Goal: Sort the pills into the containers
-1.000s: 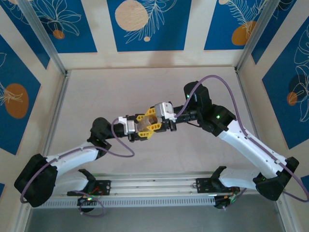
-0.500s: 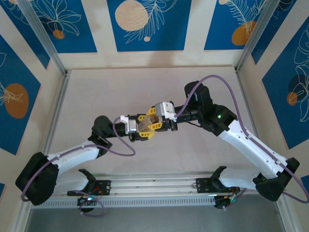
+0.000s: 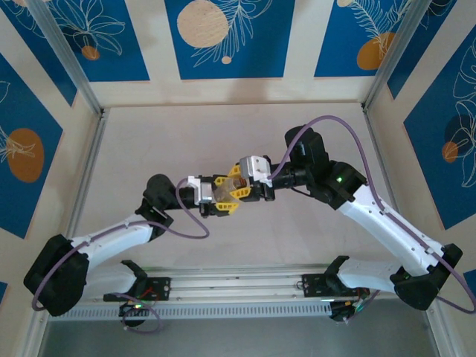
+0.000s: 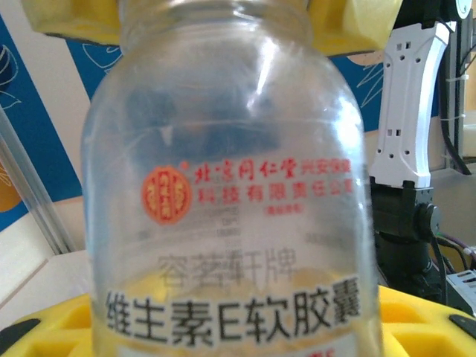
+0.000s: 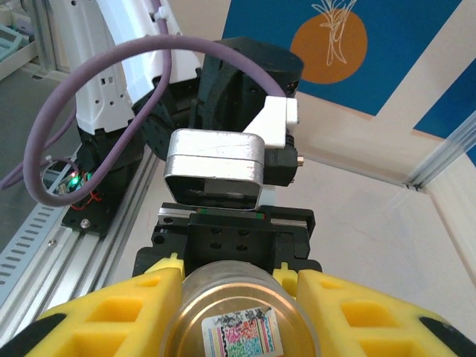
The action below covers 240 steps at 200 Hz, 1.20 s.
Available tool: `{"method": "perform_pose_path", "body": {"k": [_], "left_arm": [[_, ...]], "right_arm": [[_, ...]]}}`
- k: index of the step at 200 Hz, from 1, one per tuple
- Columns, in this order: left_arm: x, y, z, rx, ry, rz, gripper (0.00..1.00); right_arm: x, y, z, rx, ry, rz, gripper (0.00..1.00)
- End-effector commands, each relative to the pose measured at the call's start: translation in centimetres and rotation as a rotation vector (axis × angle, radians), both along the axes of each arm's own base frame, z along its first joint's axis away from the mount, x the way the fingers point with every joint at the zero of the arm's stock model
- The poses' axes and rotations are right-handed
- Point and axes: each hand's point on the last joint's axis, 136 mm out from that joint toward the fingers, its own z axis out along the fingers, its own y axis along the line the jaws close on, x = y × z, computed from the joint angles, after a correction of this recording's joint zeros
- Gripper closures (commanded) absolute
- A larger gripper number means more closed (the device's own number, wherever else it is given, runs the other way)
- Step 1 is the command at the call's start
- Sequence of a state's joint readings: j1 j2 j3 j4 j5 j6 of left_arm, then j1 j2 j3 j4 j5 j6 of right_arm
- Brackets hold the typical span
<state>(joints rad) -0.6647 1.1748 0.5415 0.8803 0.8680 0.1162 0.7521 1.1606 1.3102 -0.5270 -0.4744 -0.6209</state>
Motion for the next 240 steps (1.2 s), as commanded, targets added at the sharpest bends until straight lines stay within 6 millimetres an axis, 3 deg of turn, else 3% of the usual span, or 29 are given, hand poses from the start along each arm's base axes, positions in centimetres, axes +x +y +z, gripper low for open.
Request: {"method": "perform_pose_path", "body": {"k": [1,52,97,143,169,206,240], "left_arm": [[-1.3,-0.1,1.9,-0.019,-0.084,-0.061,1.00],[-1.4,-0.2,3.1,-0.032,-0.133,-0.073,1.00],[1.2,0.2,5.1,-0.088,-0.189,0.118,1.00],[4.7,1.8,5.9,-0.109,-0.283,0.384,1.00],[5.2,1.9,6.0,-0.120,-0.344,0.418,1.00],[5.9,1.8,5.7,-0.171,-0.373,0.448,1.00],[6.7,1.4,4.7,-0.173,-0.371,0.472,1.00]], "right_arm": [[-0.5,0.1,-1.2,-0.049,0.047,0.023,1.00],[-0.9,0.1,-3.6,-0.134,0.107,0.076,1.00],[1.8,0.4,-6.8,-0.229,0.200,-0.087,1.00],[6.1,-0.4,-10.2,-0.277,0.426,-0.446,1.00],[7.9,-1.0,-11.6,-0.273,0.584,-0.649,1.00],[10.8,-2.9,-12.1,-0.176,0.770,-1.001,1.00],[11.9,-3.3,-11.4,-0.066,0.873,-1.212,1.00]]}}
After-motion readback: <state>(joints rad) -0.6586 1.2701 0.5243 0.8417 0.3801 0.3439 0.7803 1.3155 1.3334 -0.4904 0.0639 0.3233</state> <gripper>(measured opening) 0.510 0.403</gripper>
